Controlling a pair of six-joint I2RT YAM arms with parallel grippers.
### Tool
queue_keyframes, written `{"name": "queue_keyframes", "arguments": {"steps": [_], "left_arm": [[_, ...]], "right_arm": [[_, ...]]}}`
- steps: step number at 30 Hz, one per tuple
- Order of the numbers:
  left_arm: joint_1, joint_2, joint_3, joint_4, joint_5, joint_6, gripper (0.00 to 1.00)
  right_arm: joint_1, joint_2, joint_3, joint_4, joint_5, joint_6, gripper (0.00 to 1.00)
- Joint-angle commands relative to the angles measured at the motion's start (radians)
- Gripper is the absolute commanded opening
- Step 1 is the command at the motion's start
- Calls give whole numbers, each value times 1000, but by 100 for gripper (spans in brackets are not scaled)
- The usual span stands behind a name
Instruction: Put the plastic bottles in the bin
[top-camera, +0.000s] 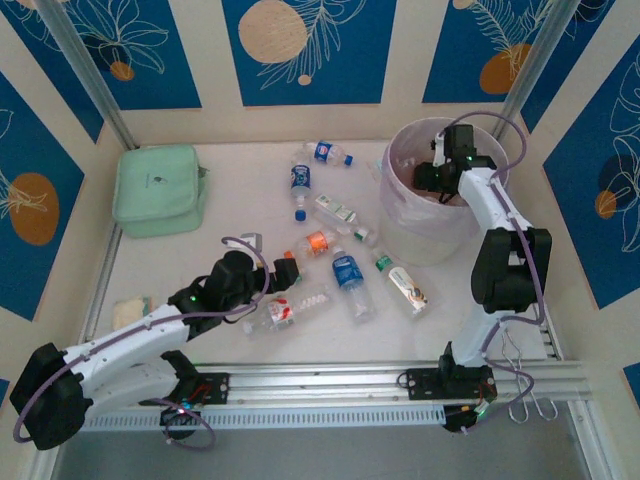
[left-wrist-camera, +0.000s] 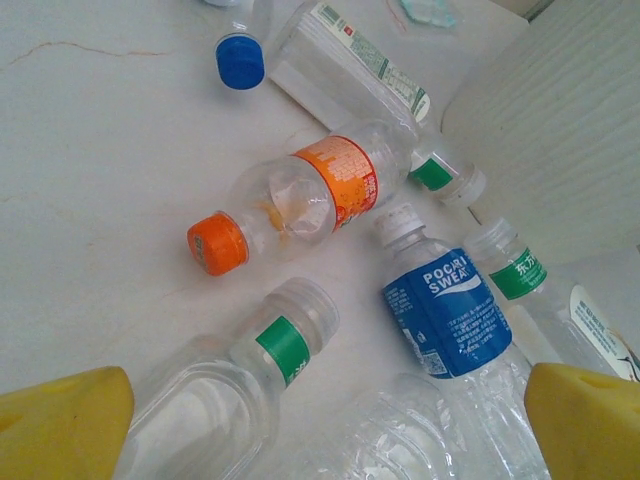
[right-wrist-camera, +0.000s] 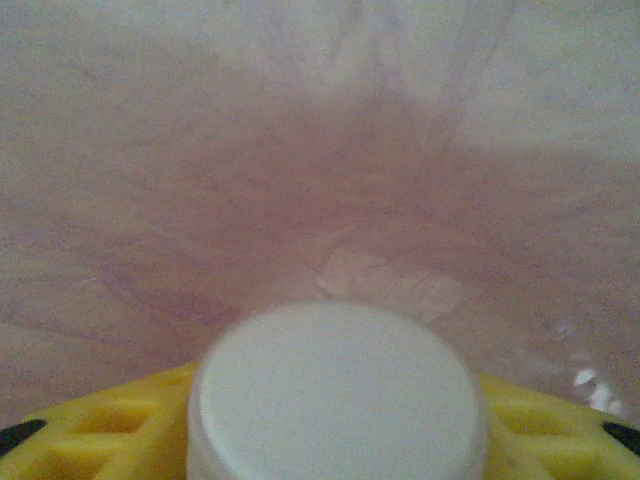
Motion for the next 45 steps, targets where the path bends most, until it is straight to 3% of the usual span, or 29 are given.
{"name": "queue_keyframes", "arguments": {"steps": [1,10,12,16,23,26,28,32,37,42,45], "left_arm": [[-2,14,6,-15,-23,-17,100],[21,80,88,-56,-77,17,100],[43,117,134,-64,-100,49,100],[121,252,278,-87,-49,139,100],[257,594,590,-100,112,207,100],[294,738,727,-121,159,209,100],[316,819,798,-127,180,197,95],[354,977,921,-106,223,162,80],[362,1140,1088,-196,230,173,80],[363,1238,1182,-212,224,187,88],[365,1307,1294,-344,214,189,88]], "right_arm": [[-6,-52,29,-22,-33,26,65],[-10,-182,161,-124,-31,7,90],[-11,-231,177,-132,-30,19,100],[-19,-338,183,-135,-49,89,99],[-22,-521,106,-103,-241,275,99],[-25,-589,66,-92,-235,290,99],[-28,-621,49,-100,-265,302,100],[-21,-671,-3,-99,-439,330,97],[-17,-702,-15,-142,-370,278,96],[-22,-700,2,-165,-376,250,96],[-23,-699,-16,-148,-374,252,96]]}}
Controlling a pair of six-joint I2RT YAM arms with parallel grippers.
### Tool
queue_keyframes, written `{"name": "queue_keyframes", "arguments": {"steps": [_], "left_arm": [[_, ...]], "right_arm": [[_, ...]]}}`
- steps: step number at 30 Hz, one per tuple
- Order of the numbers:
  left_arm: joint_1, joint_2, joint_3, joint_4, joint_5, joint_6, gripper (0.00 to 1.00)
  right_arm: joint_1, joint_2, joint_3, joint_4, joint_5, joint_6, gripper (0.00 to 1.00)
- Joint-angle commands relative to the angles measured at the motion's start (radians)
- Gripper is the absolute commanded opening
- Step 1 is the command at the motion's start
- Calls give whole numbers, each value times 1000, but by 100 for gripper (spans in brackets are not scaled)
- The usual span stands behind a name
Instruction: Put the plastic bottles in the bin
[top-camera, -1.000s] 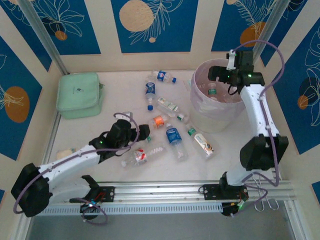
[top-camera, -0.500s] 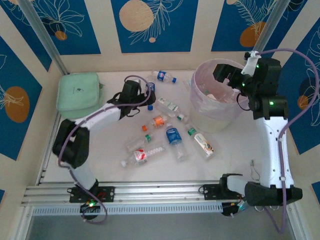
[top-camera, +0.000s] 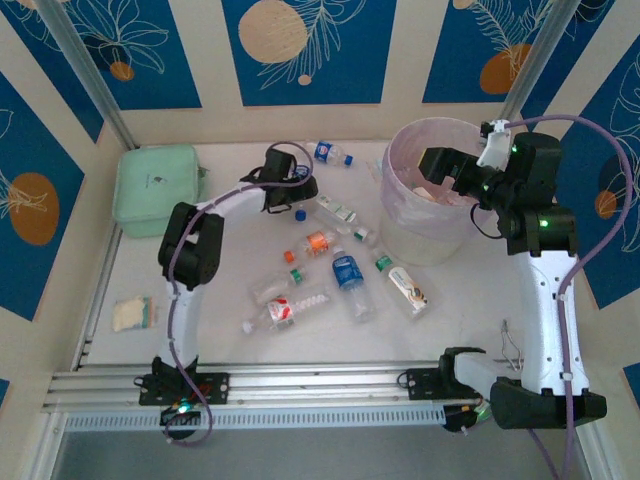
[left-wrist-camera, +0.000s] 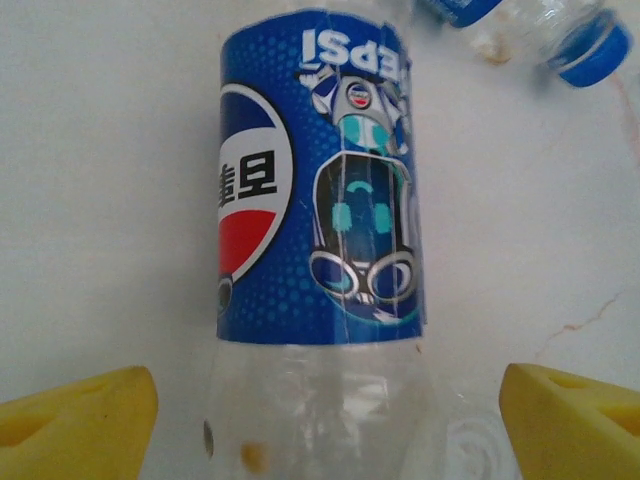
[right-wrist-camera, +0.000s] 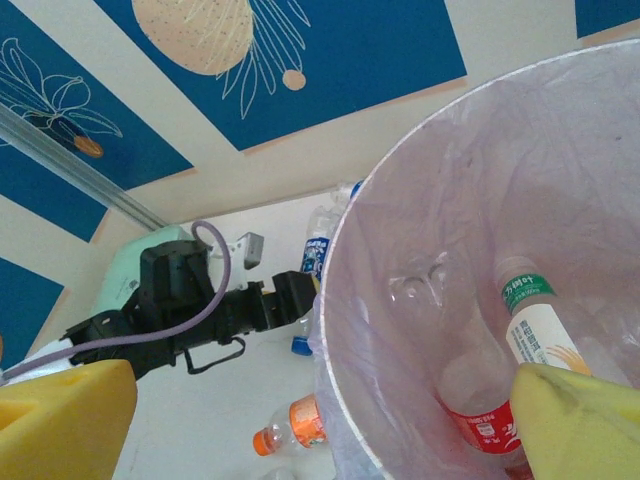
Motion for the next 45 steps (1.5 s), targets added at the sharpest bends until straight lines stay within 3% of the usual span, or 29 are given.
{"name": "queue_keyframes", "arguments": {"steps": [1,11,15,22,25,27,32,36,38,41,45], "left_arm": [[7,55,99,-123,2,14,87],[15,56,78,-115,-27,-12,56],[19,-21,16,-86,-51,14,46],[40,-272,-146,-51,-31,109,42],[41,-429,-266,-10,51,137,42],[40,-522,-380,80,145,111,41],[14,-712,-611,295,327,29,34],[-73,-892,-803,414,252,10,32],[-132,-963,-898,475,188,3,32],[-183,-1035,-1020,606,128,-69,30],[-244,-1077,-1090,648,28,-122,26]], "right_arm": [[-5,-12,-3,-8,-13,-20,96],[-5,-15,0,-12,-17,-14,95],[-5,-26,2,3,-53,3,95],[73,-55,-30,77,-55,10,91],[169,-42,-35,123,-76,2,90],[242,-14,-26,144,-67,-13,81],[409,158,62,111,41,-77,75],[464,270,74,126,-22,-49,78],[472,317,58,158,-125,-31,82],[475,377,45,160,-230,-14,88],[480,402,-15,181,-259,5,97]]}}
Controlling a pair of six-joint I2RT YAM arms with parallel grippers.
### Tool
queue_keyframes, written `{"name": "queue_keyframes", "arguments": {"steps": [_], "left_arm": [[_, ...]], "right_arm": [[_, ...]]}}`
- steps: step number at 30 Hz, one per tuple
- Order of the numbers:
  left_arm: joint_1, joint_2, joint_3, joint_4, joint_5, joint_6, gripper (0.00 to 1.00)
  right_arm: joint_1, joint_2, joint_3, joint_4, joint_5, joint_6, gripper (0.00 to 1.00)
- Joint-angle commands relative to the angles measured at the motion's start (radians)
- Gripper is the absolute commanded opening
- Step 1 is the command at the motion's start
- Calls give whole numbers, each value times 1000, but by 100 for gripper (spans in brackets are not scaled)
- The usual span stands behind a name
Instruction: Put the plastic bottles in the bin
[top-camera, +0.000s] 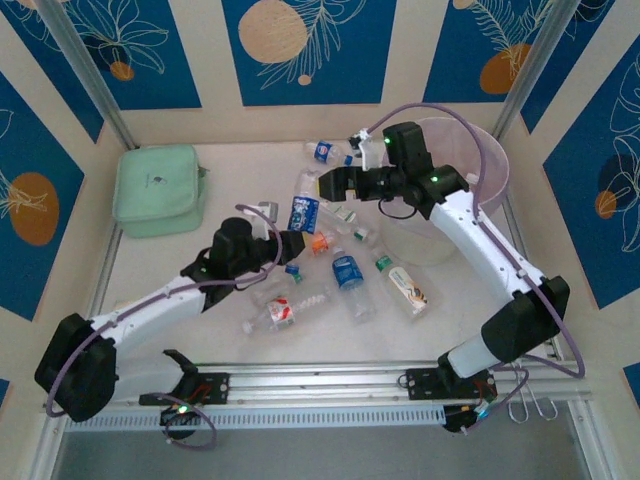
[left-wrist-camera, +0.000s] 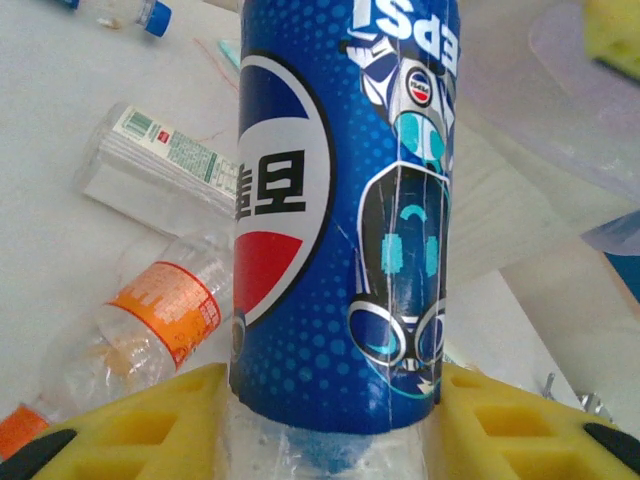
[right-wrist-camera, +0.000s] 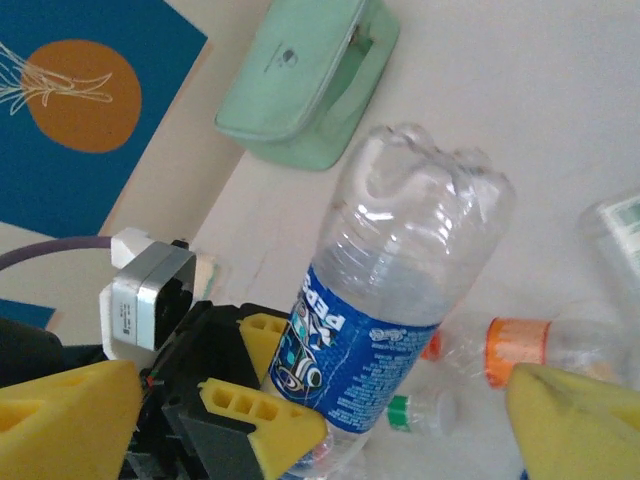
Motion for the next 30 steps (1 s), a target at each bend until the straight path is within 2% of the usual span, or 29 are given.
{"name": "queue_keyframes", "arguments": {"steps": [1,4,10,13,16,20,21,22,26,30], "left_arm": [[-46,-34,-39,148,-123,-68,25],[-82,-31,-70,202,-159,-101,25],[-126,27,-70,293,-163,-143,25],[-145,51,-33,264,-165,-135,26],[-165,71,15,200,-176,-101,27],[-173,111,24,259,-162,-117,28],[-175,121,25,267,-162,-123,28],[-176,132,29,269,-163,-131,29],[-180,154,37,280,-164,-142,37],[-179,149,27,270,-177,-142,54]], "right_arm": [[7,7,-53,38,-94,30,97],[11,17,-99,68,-91,49,98],[14,58,-132,157,-137,99,91],[18,89,-121,160,-80,76,89],[8,106,-111,183,-89,75,82],[19,120,-124,251,-162,98,74],[26,128,-119,244,-156,89,74],[34,139,-108,224,-144,74,69],[34,143,-86,174,-111,50,49],[31,116,-90,168,-83,47,44]]}}
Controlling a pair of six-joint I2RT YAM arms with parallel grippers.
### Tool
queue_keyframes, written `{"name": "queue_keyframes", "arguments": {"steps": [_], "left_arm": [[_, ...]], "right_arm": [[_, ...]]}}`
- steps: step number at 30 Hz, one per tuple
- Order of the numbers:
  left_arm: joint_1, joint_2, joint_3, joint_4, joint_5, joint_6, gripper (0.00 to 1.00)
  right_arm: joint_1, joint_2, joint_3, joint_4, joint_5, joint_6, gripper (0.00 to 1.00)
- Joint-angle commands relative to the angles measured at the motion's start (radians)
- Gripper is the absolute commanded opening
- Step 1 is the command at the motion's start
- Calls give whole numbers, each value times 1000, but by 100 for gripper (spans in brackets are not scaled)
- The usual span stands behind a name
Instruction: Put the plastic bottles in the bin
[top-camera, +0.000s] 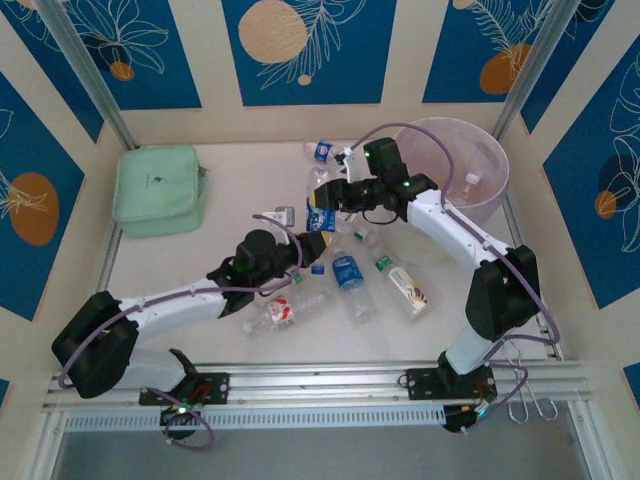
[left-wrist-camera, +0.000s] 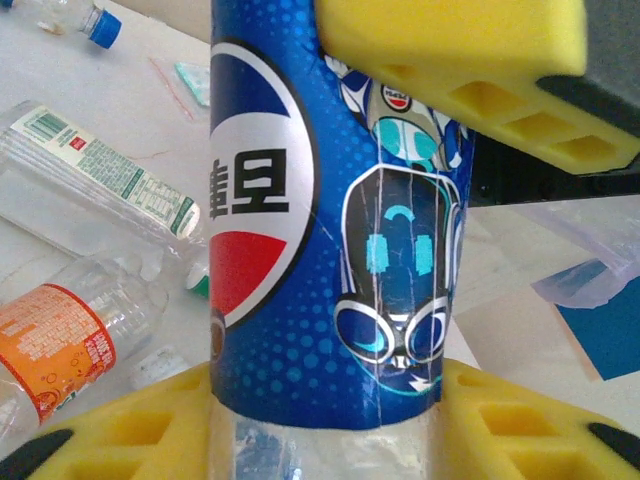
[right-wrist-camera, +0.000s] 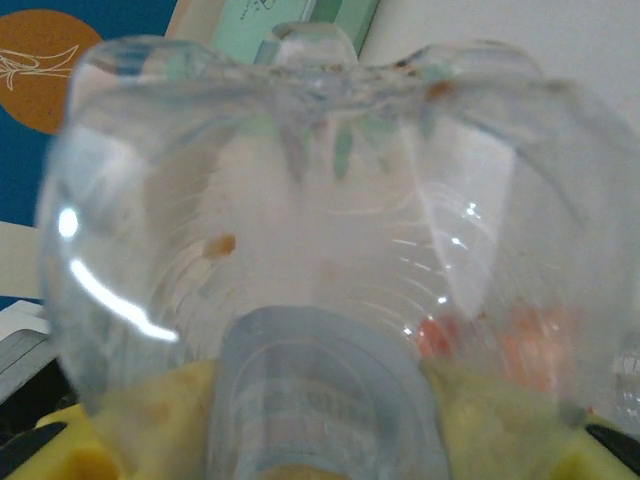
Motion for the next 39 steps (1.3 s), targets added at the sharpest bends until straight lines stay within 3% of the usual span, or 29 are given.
{"name": "queue_keyframes", "arguments": {"steps": [1,5,7,13,16,19,21,26,31,39], "left_arm": [[-12,-1,15,21,-7,2,62],[-12,-61,-29,-7,-39,9,94],[-12,-112,-44,-60,-67,21,100],[-12,-268,-109,-238,-167,32,100],[-12,-329,-139,-294,-172,19,100],[-12,-375,-159,-366,-192,16,100],[-11,-396,-165,-401,-209,17,100],[-10,-393,-173,-401,-218,17,100],[-10,-368,-178,-384,-196,8,99],[-11,-394,-175,-418,-189,8,100]], "right_arm": [[18,-26,26,-24,-6,-22,43],[10,-24,135,-106,27,-73,40],[-6,-28,235,-185,65,-118,37],[-101,-73,521,-376,196,-282,32],[-157,-69,661,-452,362,-377,30],[-199,-78,700,-428,603,-486,17],[-235,-76,713,-414,676,-532,10],[-327,-59,692,-418,762,-583,0],[-346,-100,471,-339,761,-619,0],[-403,-49,404,-480,695,-539,0]]}}
